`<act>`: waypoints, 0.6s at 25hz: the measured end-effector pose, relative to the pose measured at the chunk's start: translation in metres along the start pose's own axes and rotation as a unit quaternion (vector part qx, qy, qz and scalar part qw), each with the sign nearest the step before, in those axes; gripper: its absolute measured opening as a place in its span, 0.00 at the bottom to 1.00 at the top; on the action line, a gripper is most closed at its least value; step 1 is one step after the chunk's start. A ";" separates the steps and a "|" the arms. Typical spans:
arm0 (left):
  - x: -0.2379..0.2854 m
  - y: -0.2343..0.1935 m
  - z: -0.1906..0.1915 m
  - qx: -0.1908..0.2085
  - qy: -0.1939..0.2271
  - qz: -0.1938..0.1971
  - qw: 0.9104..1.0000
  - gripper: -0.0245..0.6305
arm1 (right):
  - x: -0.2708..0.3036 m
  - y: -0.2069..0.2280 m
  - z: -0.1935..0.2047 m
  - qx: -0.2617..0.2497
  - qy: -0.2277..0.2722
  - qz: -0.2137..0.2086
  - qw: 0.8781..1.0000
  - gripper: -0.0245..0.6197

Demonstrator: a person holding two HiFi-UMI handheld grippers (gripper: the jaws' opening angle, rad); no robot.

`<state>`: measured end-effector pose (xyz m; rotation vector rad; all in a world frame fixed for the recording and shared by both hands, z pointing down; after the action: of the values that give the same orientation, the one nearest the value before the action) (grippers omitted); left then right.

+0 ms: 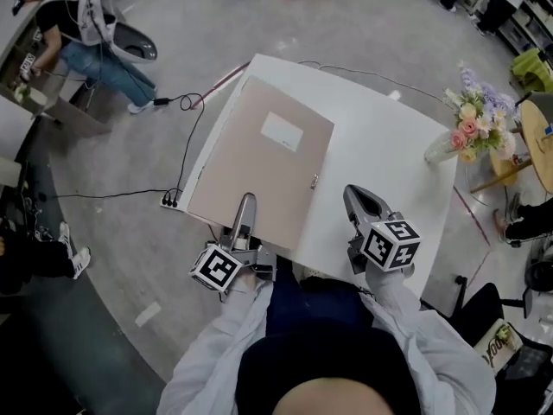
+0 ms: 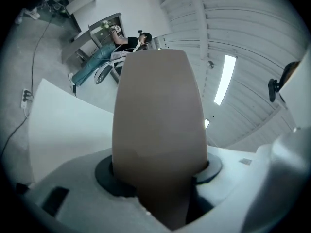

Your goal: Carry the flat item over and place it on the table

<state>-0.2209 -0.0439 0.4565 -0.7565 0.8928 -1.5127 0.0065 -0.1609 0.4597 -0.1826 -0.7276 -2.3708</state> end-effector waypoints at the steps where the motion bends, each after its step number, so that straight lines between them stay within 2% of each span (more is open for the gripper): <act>1: 0.012 -0.006 -0.004 -0.015 -0.006 -0.002 1.000 0.44 | 0.007 0.001 -0.003 0.004 0.003 0.008 1.000 0.05; 8: 0.092 -0.039 -0.026 -0.089 -0.053 0.007 0.995 0.44 | 0.050 0.003 -0.014 0.023 0.003 0.060 0.998 0.05; 12: 0.126 -0.059 -0.020 -0.155 -0.074 0.007 0.985 0.44 | 0.062 0.012 -0.007 0.034 -0.003 0.090 0.995 0.05; 15: 0.146 -0.075 -0.018 -0.172 -0.099 0.010 0.980 0.44 | 0.069 0.012 -0.002 0.046 -0.004 0.115 0.992 0.05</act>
<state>-0.2918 -0.1834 0.5093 -1.1253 1.0179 -1.2531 -0.0399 -0.2067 0.4841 -0.2250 -0.7755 -2.1151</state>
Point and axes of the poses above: the fingertips, and each gripper's own axes: x forward along the fingers, y to its right, z out of its underside, the point moved 3 cm from there along -x, backward along the fingers, and after that the axes turned 5 degrees about y, right-handed, at the moved point
